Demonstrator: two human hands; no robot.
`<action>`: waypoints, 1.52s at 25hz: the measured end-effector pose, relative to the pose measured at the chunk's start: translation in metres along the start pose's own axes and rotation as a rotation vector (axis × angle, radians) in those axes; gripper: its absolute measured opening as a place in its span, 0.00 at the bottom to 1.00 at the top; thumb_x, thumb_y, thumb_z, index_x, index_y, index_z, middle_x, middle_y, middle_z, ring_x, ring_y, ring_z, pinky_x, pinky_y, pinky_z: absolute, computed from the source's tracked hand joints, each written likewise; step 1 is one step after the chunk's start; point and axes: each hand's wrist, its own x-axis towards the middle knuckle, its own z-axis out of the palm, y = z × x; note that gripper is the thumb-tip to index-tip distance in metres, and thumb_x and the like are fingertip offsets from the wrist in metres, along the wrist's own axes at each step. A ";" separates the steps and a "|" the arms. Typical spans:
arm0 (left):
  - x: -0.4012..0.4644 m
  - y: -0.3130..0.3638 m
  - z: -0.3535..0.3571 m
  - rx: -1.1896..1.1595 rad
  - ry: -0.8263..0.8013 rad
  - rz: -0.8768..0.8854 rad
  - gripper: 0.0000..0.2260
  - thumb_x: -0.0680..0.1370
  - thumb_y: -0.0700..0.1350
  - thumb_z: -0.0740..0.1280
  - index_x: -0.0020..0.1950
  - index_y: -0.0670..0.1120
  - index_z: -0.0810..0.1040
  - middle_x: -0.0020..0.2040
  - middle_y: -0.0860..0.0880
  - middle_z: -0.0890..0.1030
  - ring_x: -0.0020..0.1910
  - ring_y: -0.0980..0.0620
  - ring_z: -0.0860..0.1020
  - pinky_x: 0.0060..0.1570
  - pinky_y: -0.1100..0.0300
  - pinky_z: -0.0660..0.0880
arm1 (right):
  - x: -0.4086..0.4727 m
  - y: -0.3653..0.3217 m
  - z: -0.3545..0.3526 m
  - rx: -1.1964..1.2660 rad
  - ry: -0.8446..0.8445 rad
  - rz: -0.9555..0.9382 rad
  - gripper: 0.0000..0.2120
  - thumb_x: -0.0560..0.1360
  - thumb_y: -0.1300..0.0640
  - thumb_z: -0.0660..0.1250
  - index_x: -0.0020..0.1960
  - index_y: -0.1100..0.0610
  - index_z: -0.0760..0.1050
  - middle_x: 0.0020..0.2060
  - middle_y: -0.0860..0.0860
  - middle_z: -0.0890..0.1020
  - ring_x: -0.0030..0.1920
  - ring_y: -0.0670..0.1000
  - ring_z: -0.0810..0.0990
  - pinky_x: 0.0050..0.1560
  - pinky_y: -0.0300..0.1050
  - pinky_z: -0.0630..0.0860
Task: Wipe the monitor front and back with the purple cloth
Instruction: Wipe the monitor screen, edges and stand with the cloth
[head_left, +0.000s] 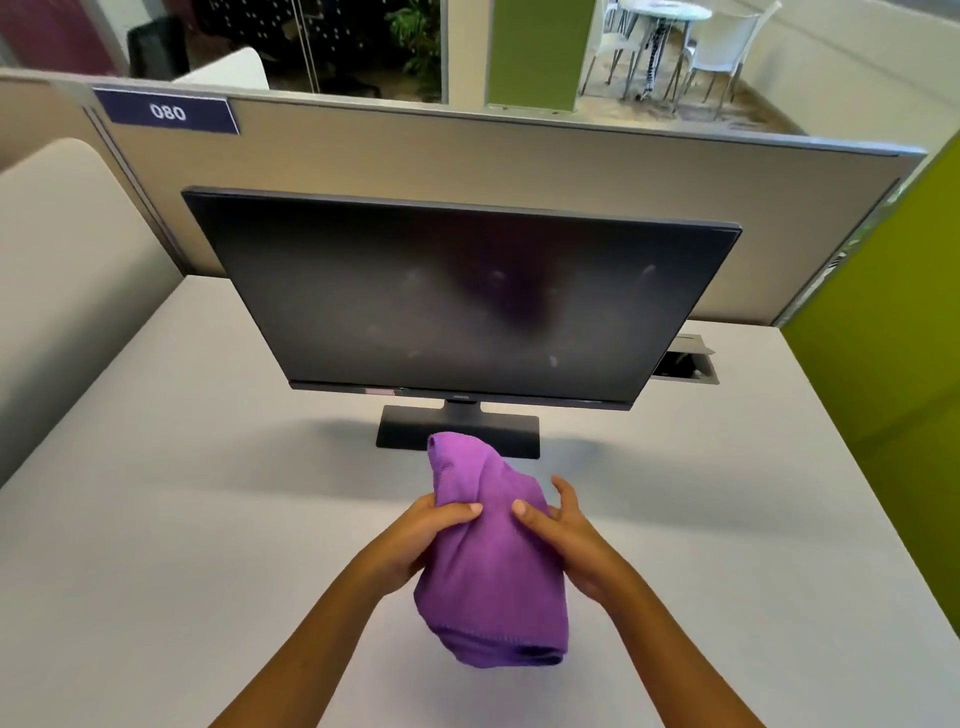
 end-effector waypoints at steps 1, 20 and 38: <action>-0.005 0.006 -0.008 0.010 -0.021 0.003 0.19 0.70 0.56 0.73 0.58 0.50 0.79 0.51 0.49 0.84 0.50 0.49 0.83 0.46 0.57 0.80 | 0.000 -0.008 0.002 0.064 -0.077 0.040 0.52 0.58 0.40 0.78 0.74 0.52 0.57 0.67 0.53 0.71 0.62 0.56 0.75 0.61 0.50 0.74; -0.073 0.171 -0.235 0.344 0.739 0.842 0.18 0.80 0.45 0.62 0.71 0.47 0.68 0.67 0.49 0.73 0.64 0.54 0.72 0.59 0.61 0.70 | -0.034 -0.145 0.216 0.686 0.334 -0.212 0.09 0.68 0.60 0.72 0.48 0.61 0.80 0.43 0.55 0.84 0.45 0.55 0.83 0.46 0.50 0.79; -0.045 0.251 -0.263 0.114 0.234 0.798 0.22 0.83 0.45 0.44 0.60 0.48 0.78 0.56 0.50 0.81 0.55 0.58 0.79 0.52 0.72 0.74 | 0.087 -0.274 0.311 -1.328 0.818 -1.041 0.22 0.74 0.50 0.57 0.67 0.54 0.65 0.61 0.52 0.73 0.65 0.55 0.67 0.73 0.55 0.50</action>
